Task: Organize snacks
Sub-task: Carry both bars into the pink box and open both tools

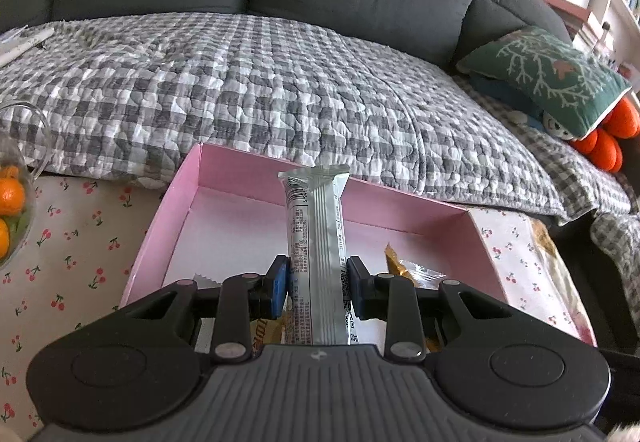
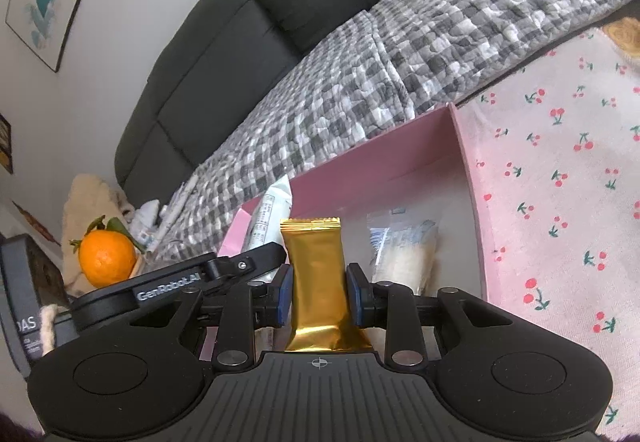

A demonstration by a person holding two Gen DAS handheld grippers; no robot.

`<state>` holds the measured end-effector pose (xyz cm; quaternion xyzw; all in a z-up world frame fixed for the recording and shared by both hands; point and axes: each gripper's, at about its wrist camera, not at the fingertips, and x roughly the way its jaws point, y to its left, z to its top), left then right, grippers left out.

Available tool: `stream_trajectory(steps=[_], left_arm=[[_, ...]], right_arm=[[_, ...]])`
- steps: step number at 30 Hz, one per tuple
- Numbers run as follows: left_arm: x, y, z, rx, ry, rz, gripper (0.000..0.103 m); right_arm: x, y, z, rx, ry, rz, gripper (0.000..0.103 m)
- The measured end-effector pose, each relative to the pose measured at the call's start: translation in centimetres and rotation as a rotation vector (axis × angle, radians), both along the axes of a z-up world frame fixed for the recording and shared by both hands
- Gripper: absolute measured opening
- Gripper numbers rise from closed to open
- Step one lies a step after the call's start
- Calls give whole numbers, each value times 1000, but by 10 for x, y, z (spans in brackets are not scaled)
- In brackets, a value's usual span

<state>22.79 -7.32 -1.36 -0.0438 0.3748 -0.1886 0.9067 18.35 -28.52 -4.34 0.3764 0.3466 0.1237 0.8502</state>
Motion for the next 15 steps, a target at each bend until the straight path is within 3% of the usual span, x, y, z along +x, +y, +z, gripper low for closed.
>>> stream_trajectory(steps=[15], left_arm=[[6, -2, -4, 43, -10, 22, 26]], right_arm=[[-1, 0, 2, -13, -3, 4, 28]])
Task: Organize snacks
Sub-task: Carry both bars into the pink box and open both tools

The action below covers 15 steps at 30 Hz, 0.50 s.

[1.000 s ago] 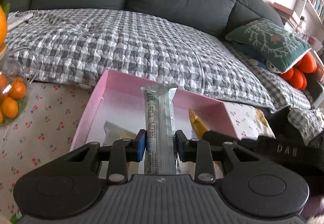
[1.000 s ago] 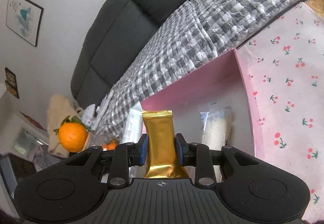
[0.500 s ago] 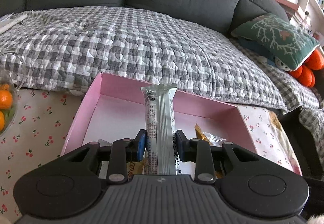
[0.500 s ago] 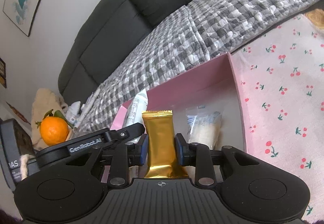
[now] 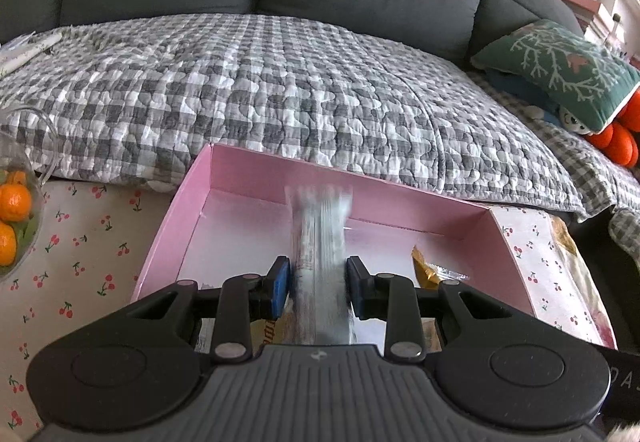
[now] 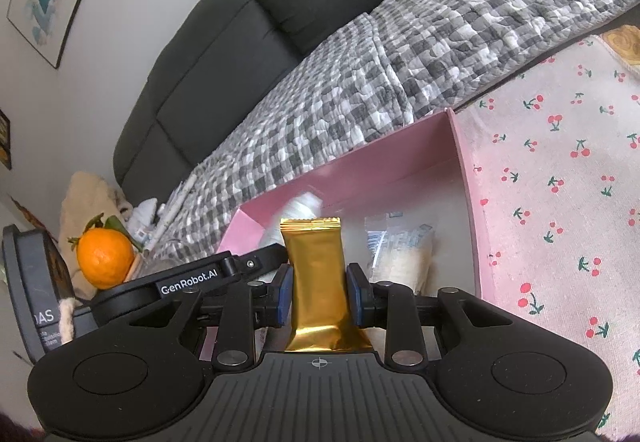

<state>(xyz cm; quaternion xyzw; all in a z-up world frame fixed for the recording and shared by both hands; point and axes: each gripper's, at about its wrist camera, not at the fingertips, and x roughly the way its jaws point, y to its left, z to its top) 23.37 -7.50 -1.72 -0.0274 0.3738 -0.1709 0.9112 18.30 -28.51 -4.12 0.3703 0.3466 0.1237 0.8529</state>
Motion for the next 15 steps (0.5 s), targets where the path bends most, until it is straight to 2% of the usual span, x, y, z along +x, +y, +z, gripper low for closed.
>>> stream_trajectory(steps=[8, 13, 15], left_arm=[[2, -1, 1, 12, -5, -4, 23], [0, 2, 1, 15, -10, 9, 30], [-2, 4, 2, 15, -8, 14, 36]], right_arm=[[1, 2, 1, -1, -4, 1, 32], [1, -1, 2, 15, 0, -10, 33], [0, -3, 3, 24, 0, -11, 39]])
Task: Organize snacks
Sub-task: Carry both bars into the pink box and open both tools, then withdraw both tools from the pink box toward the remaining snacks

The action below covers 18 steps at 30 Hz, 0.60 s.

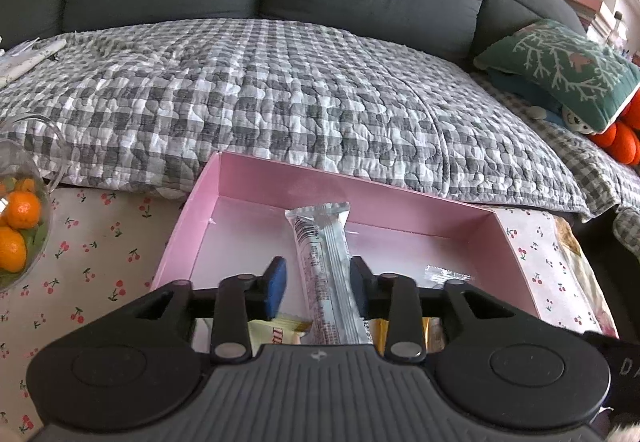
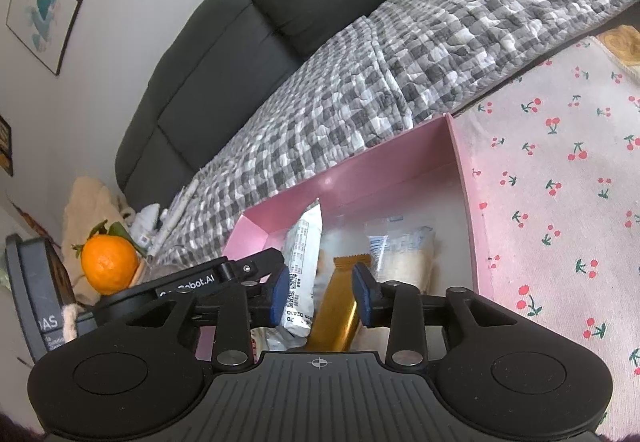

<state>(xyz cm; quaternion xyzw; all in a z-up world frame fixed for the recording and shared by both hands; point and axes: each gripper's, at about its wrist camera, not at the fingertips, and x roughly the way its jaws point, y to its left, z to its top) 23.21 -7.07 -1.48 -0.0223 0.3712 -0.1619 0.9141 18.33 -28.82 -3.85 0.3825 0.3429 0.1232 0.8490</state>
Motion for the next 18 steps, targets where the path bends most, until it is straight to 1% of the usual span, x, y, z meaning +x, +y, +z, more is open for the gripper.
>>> stream_trajectory(steps=[1, 2, 3, 7, 8, 10, 12, 14, 18], left_arm=[[-1, 2, 1, 2, 1, 3, 39], [-3, 3, 2, 3, 0, 5, 41], [-5, 5, 4, 5, -1, 6, 45], [-16, 16, 14, 10, -7, 19, 57], [-18, 18, 17, 8, -8, 20, 58], [-26, 24, 23, 8, -13, 26, 67], [-35, 29, 30, 7, -20, 29, 70], [-45, 34, 34, 9, -19, 27, 75], [-67, 40, 39, 25, -10, 27, 85]], right_arm=[[-1, 0, 2, -1, 0, -1, 41], [-2, 1, 4, -2, -2, -2, 47], [-4, 2, 7, -3, -5, 2, 53], [-13, 4, 22, -22, -20, 33, 62], [-16, 3, 27, -34, -24, 38, 68], [-25, 1, 40, -67, -50, 48, 71], [-35, -1, 53, -93, -79, 61, 84], [-47, -4, 64, -117, -107, 76, 90], [-68, -6, 77, -172, -130, 122, 94]])
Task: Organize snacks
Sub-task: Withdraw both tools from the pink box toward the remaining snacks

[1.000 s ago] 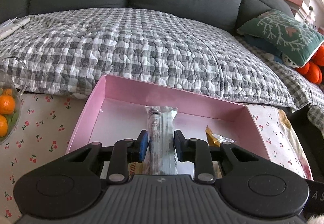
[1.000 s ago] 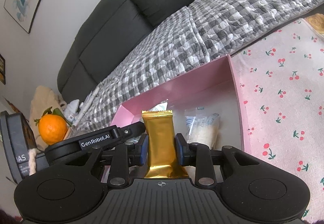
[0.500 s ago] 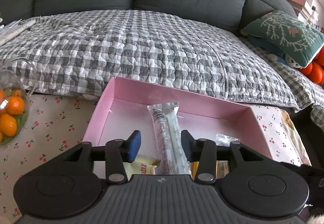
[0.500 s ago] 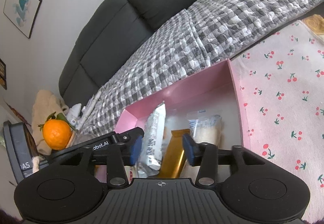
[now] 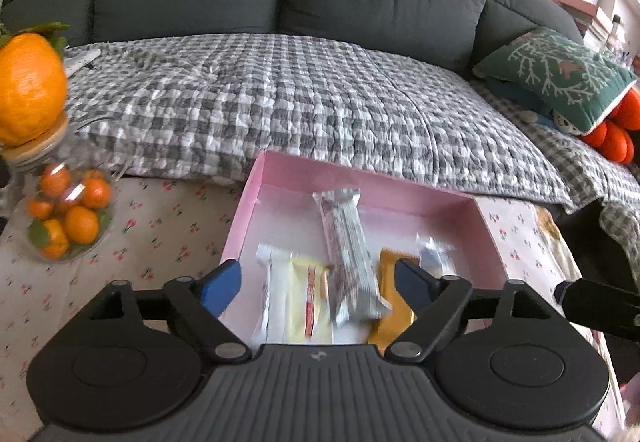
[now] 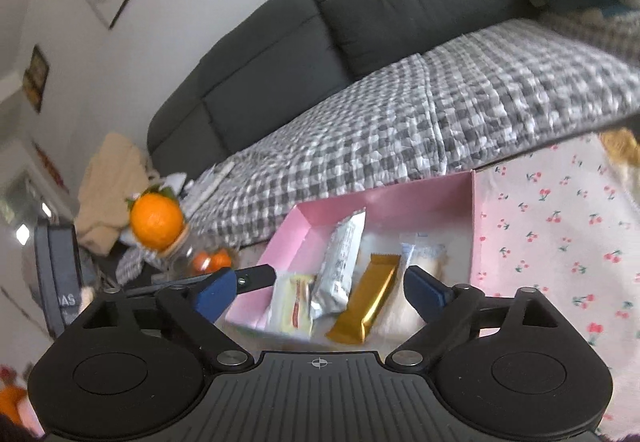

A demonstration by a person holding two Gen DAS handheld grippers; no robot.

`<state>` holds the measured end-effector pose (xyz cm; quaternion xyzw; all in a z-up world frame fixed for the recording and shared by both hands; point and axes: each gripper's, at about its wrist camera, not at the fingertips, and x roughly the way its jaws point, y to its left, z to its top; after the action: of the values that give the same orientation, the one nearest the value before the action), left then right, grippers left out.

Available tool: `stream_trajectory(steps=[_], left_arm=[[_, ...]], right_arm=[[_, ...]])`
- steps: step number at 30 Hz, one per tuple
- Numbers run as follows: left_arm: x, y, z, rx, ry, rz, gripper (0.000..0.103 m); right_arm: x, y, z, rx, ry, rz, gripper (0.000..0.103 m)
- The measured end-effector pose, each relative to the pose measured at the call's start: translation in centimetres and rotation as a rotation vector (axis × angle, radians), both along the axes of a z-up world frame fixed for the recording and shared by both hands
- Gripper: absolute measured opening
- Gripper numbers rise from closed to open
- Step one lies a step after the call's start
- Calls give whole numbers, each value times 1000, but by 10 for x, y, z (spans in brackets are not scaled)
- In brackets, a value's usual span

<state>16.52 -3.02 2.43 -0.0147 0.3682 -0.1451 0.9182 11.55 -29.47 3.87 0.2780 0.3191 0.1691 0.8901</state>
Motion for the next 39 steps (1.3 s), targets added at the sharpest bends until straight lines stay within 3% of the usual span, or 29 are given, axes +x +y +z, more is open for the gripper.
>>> stream_trajectory(steps=[7, 15, 23, 30, 39], left_arm=[[-35, 6, 0, 23, 28, 17, 99], [-64, 4, -19, 30, 52, -15, 102], [-85, 7, -48, 52, 86, -156, 102], [-95, 18, -62, -5, 63, -288, 102], [-97, 25, -72, -47, 96, -372, 102]], right_arm=[[-36, -11, 0, -111, -34, 33, 101], [-62, -24, -32, -133, -25, 66, 103], [-74, -11, -61, -191, -26, 177, 103], [-84, -1, -66, -259, -48, 242, 103], [-89, 6, -68, -330, -76, 288, 103]])
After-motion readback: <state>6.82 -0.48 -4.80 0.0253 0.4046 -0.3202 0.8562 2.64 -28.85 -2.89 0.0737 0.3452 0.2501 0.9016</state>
